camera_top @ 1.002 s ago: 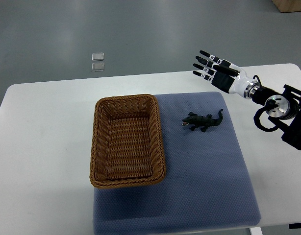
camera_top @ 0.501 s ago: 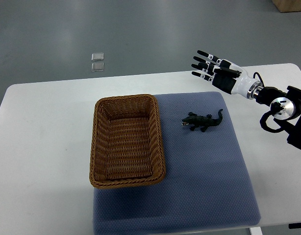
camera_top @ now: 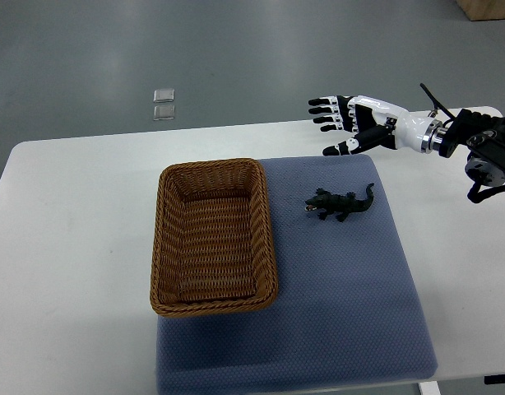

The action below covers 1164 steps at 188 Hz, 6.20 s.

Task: Place crocodile in brown basket with right hand
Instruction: 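Lower the open right hand over the dark green toy crocodile, then close the right hand fingers around the crocodile's body, then lift the crocodile with the right hand and carry it over the basket, then open the right hand to release the crocodile into the basket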

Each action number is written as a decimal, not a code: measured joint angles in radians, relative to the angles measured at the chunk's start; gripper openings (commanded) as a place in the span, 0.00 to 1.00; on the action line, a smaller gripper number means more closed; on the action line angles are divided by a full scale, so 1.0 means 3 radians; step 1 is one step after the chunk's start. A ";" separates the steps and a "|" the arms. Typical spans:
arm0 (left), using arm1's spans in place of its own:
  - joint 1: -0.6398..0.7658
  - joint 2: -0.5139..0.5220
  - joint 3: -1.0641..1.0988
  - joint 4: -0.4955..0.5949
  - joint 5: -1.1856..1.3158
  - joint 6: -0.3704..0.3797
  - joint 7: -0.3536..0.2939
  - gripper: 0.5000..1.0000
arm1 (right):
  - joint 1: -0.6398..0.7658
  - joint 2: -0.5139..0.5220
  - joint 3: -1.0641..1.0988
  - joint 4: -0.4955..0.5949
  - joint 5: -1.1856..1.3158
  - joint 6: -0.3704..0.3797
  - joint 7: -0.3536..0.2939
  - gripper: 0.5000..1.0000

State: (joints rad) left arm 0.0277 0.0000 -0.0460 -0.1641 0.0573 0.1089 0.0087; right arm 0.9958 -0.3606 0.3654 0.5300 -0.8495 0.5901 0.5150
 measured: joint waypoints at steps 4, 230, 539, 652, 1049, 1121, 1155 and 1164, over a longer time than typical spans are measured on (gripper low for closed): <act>0.0000 0.0000 0.0000 0.0000 0.0000 0.0000 0.0000 1.00 | 0.0024 -0.0004 -0.0004 0.0007 -0.0136 -0.0004 0.0029 0.82; 0.0000 0.0000 0.0000 0.0000 0.0001 0.0001 -0.0001 1.00 | 0.0571 0.0162 -0.1694 0.0291 -0.2215 -0.1152 0.0320 0.82; 0.0000 0.0000 0.0000 0.0000 0.0001 0.0001 0.0000 1.00 | 0.0678 0.0174 -0.1966 0.0222 -0.2187 -0.1360 0.0319 0.31; 0.0000 0.0000 0.0000 0.0000 0.0001 0.0000 0.0000 1.00 | 0.0787 0.0166 -0.1934 0.0228 -0.2160 -0.1333 0.0320 0.00; 0.0000 0.0000 0.0000 0.0000 0.0001 0.0000 -0.0001 1.00 | 0.1366 0.1202 -0.2037 0.0802 -0.2166 -0.1359 0.0320 0.35; 0.0000 0.0000 0.0000 0.0000 0.0001 0.0001 0.0000 1.00 | 0.1360 0.1202 -0.2018 0.0802 -0.1758 -0.1377 0.0320 0.83; 0.0000 0.0000 0.0000 0.0000 0.0001 0.0001 0.0001 1.00 | 0.1379 0.1202 -0.1717 0.0805 -0.1533 -0.1290 0.0320 0.83; 0.0000 0.0000 0.0000 0.0000 0.0001 0.0001 0.0000 1.00 | 0.1379 0.1202 -0.1644 0.0805 -0.1466 -0.1222 0.0320 0.83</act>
State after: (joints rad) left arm 0.0276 0.0000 -0.0460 -0.1641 0.0575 0.1091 0.0088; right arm 1.4096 0.0000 -0.1278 0.7716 -1.2893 0.2233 0.6109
